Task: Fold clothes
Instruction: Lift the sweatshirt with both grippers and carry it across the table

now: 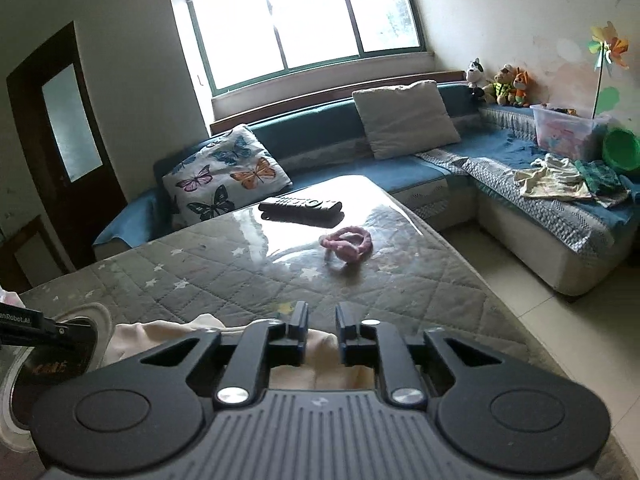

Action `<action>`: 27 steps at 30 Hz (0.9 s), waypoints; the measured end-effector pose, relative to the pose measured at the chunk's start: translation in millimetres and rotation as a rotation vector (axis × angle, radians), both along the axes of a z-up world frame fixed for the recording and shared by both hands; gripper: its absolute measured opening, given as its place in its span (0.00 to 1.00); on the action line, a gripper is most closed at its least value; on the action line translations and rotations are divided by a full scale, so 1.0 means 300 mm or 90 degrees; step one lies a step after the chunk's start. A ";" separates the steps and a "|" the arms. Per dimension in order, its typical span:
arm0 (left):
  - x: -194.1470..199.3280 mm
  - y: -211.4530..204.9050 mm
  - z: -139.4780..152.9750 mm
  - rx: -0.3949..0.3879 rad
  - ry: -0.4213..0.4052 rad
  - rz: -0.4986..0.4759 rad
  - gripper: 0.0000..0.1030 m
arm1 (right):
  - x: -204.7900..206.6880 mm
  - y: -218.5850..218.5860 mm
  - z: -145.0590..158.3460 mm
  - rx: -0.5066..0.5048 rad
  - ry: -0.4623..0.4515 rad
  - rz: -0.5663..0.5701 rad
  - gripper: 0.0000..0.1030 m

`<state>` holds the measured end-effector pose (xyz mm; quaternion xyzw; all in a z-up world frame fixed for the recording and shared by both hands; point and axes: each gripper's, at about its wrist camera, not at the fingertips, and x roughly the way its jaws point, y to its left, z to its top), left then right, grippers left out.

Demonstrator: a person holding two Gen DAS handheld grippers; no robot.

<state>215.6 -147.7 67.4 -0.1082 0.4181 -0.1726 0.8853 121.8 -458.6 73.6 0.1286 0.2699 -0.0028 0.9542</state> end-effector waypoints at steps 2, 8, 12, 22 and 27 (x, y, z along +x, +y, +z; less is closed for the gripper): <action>-0.002 0.001 -0.006 0.003 0.004 0.000 0.13 | -0.002 0.001 -0.003 -0.002 0.001 0.001 0.30; -0.013 0.003 -0.031 0.017 0.007 0.003 0.44 | -0.002 0.029 -0.020 -0.005 0.011 0.022 0.60; -0.012 0.003 -0.058 0.030 0.014 0.003 0.49 | 0.015 0.066 -0.041 -0.009 0.023 0.052 0.85; 0.023 0.007 -0.100 0.053 0.022 0.008 0.51 | 0.100 0.113 -0.092 0.010 0.049 0.112 0.87; 0.048 0.000 -0.106 0.065 0.019 0.007 0.53 | 0.155 0.102 -0.145 0.017 0.081 0.105 0.87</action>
